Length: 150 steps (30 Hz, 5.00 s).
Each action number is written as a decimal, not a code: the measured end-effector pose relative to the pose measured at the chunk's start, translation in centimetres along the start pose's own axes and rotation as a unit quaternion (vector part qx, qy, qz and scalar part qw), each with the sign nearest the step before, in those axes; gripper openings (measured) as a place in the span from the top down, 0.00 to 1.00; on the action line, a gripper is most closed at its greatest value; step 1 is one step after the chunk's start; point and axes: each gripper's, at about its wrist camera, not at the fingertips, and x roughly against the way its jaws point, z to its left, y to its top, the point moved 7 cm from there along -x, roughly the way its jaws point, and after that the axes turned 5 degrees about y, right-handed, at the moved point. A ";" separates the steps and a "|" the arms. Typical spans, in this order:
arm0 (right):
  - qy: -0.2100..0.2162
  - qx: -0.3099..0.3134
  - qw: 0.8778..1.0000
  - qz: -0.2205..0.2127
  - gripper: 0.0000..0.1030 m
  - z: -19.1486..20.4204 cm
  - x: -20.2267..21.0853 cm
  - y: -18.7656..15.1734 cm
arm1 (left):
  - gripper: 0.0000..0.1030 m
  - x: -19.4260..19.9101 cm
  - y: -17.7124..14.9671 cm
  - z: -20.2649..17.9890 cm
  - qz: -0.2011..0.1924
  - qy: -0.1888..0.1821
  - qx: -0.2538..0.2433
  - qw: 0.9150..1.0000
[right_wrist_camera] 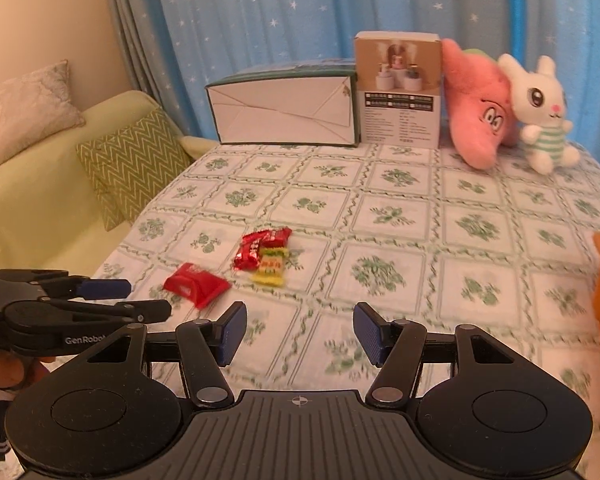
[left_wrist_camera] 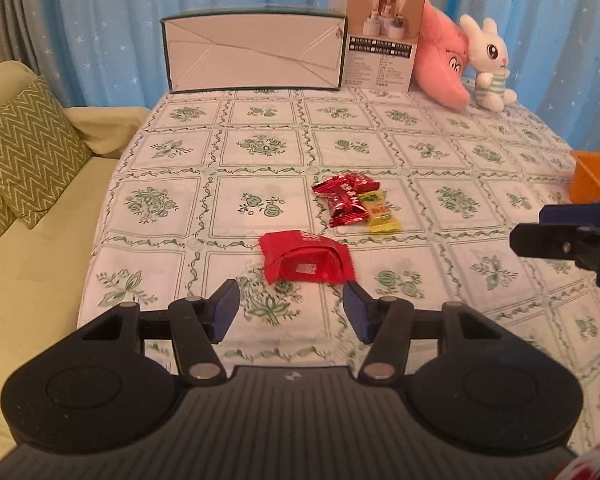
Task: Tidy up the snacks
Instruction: 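Grasp the red square candy packet with the left tool while the right tool grasps the yellow candy, then carry the red packet and yellow candy toward the orange tray with both tools, then lower the red packet and yellow candy into the orange tray with both tools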
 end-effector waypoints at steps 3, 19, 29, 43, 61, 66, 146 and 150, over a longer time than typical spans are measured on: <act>0.000 0.000 1.000 0.010 0.42 -0.5 -1.6 0.1 | 0.48 -1.8 0.3 0.1 0.003 0.005 -0.019 1.000; 0.005 0.009 1.000 0.026 0.42 -1.7 -4.9 0.9 | 0.59 -5.1 2.3 -2.0 -0.021 -0.019 -0.105 0.994; 0.039 0.004 0.999 0.014 0.42 -0.9 -6.2 1.4 | 0.77 -3.8 2.8 -0.3 -0.004 -0.011 0.001 1.000; 0.029 0.029 0.999 0.008 0.62 0.3 -11.5 1.8 | 0.77 -3.5 3.0 1.2 -0.016 0.011 0.033 0.999; 0.006 0.066 0.998 0.012 0.79 -0.3 -10.8 1.1 | 0.77 -3.3 2.7 -0.5 -0.015 0.004 0.012 1.000; -0.004 0.041 0.999 0.013 0.79 -1.4 -8.2 0.7 | 0.77 -2.0 2.6 -1.6 -0.019 -0.010 0.026 0.999; -0.189 -0.147 0.964 -0.119 0.79 -12.8 34.4 -13.5 | 0.77 24.0 -4.6 -31.9 -0.085 -0.134 -0.050 0.986; -0.195 -0.149 0.962 -0.121 0.79 -13.8 34.9 -13.4 | 0.77 23.9 -4.3 -32.8 -0.085 -0.139 -0.055 0.985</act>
